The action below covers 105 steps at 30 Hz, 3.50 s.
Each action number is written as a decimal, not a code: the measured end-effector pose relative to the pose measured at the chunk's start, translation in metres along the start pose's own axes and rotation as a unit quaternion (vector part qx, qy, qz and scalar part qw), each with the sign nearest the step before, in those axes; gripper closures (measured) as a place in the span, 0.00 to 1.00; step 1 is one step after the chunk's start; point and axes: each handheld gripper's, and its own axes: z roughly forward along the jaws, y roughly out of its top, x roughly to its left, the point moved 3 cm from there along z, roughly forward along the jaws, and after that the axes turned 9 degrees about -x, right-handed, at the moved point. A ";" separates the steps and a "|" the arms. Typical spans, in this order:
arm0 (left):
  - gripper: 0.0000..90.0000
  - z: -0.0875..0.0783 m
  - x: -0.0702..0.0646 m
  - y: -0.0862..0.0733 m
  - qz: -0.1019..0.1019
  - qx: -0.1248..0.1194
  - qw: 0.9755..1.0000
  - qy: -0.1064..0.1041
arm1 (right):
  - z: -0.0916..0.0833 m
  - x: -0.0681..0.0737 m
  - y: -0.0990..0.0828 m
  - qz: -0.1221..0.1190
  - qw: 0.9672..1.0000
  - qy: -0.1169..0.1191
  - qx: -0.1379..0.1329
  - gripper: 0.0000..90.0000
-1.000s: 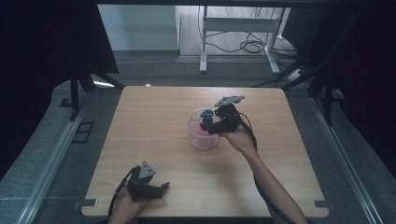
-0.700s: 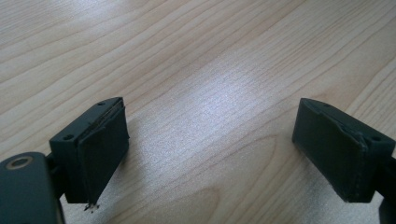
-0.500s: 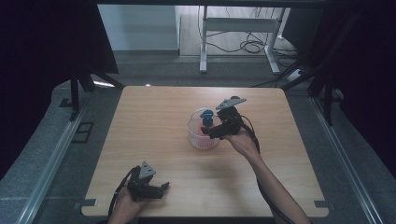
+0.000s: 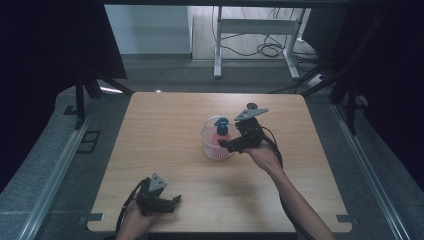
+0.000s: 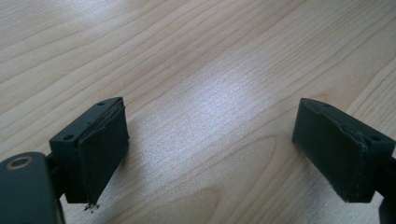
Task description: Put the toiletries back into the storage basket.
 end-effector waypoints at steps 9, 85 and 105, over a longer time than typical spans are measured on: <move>0.11 0.000 0.000 0.000 0.000 0.001 1.000 0.000 | -0.007 0.004 -0.006 -0.003 1.000 0.004 0.004 0.04; 0.11 0.000 0.000 0.000 0.001 0.001 1.000 0.000 | -0.072 0.025 -0.091 -0.011 1.000 0.002 0.012 0.06; 0.11 0.000 0.000 0.000 -0.002 0.000 1.000 0.001 | -0.098 0.018 -0.122 0.004 1.000 -0.025 0.012 0.02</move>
